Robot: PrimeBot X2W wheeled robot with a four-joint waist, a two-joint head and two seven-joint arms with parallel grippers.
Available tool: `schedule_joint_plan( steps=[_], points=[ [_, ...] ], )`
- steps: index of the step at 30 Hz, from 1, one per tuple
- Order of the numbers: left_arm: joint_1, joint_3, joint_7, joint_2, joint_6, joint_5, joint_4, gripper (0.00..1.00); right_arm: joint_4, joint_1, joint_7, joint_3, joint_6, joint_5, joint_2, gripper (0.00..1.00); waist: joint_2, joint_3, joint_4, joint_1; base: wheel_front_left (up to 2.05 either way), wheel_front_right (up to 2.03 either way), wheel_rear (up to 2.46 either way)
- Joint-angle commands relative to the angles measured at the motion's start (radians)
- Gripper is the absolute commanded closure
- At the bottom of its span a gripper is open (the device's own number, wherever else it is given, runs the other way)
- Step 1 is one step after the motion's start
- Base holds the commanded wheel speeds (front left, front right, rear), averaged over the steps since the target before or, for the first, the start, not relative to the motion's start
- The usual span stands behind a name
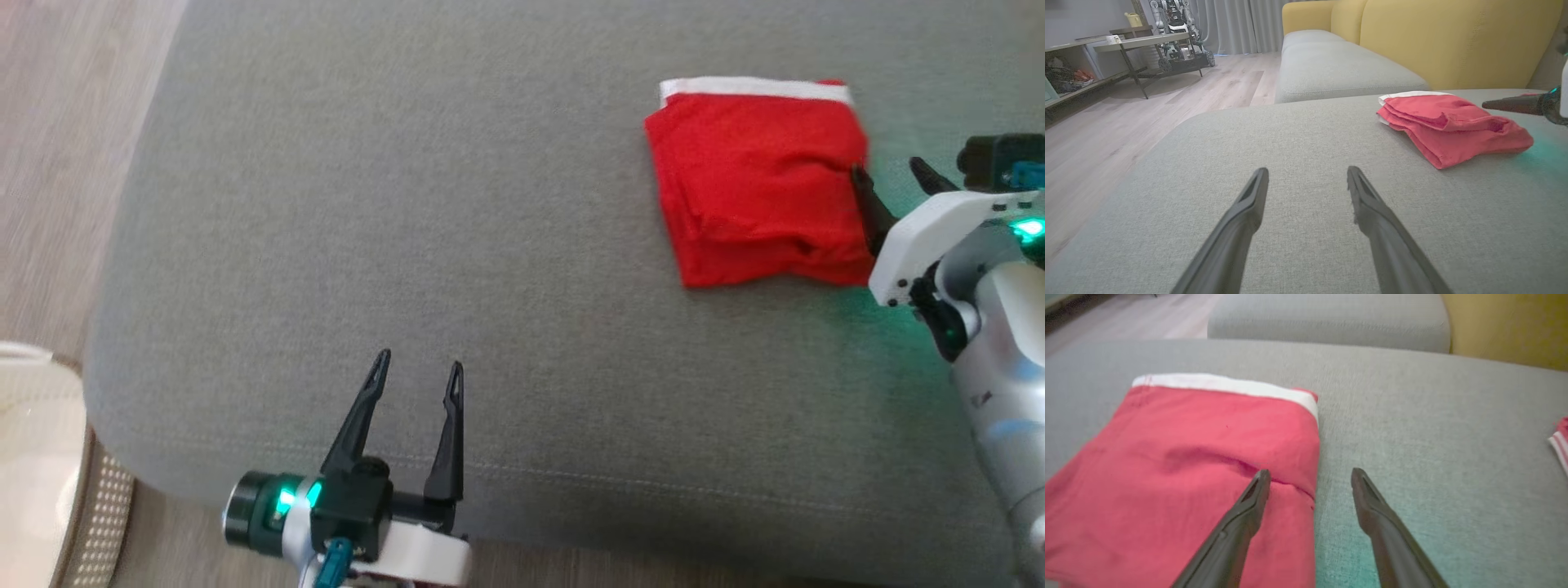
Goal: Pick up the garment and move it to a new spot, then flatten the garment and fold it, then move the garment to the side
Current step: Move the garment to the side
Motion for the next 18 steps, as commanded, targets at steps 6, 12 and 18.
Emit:
schedule_joint_plan(
  steps=[6,12,18],
  points=[
    [-0.055,0.009,-0.005,-0.006,0.017,-0.002,-0.018,0.0,0.078,-0.079,0.021,0.085,0.0,0.035,-0.033,0.0,0.0,0.039,0.027,-0.0001,0.0,0.0,0.0],
    [-0.071,0.004,-0.005,-0.003,0.021,-0.001,-0.015,0.0,0.134,-0.102,0.061,0.149,0.0,0.108,-0.025,0.55,0.0,0.043,0.03,-0.0001,0.0,0.0,0.0],
    [-0.08,-0.001,-0.005,0.002,0.027,-0.001,-0.015,0.0,0.149,-0.116,0.037,0.204,0.0,0.158,-0.05,1.0,0.0,0.045,0.028,-0.0001,0.0,0.0,0.0]
  ],
)
